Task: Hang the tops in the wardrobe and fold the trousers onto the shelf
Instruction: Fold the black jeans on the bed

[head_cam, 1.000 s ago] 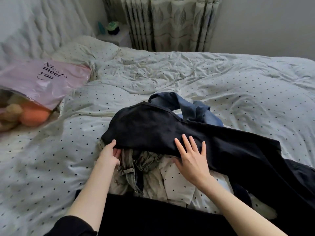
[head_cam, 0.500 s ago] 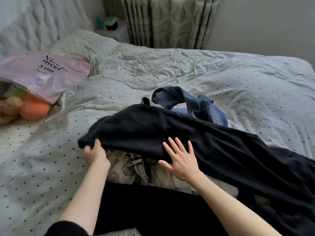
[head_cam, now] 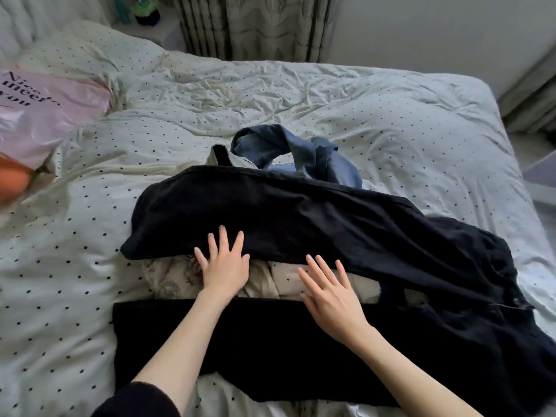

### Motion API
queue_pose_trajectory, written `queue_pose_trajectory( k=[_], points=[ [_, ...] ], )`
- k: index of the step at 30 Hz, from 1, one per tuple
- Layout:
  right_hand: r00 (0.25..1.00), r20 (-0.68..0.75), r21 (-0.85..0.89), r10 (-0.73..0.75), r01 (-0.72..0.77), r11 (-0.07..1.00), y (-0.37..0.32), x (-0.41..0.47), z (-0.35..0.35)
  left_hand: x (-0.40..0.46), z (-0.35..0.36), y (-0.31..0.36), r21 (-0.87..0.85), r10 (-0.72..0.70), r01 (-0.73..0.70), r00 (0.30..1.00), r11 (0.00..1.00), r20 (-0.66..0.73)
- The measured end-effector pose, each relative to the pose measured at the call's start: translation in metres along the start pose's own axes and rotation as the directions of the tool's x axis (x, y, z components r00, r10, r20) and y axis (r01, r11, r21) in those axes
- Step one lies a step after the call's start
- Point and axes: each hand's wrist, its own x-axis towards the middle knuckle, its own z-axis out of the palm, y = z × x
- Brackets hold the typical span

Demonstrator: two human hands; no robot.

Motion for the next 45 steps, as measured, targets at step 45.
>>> queue_pose_trajectory(
  k=[45],
  points=[
    [0.956,-0.163,0.052,0.244,-0.239,0.970,0.283,-0.347,-0.014,-0.249,0.177,0.185,0.140,0.197,-0.151,0.887,0.978,-0.417]
  ],
)
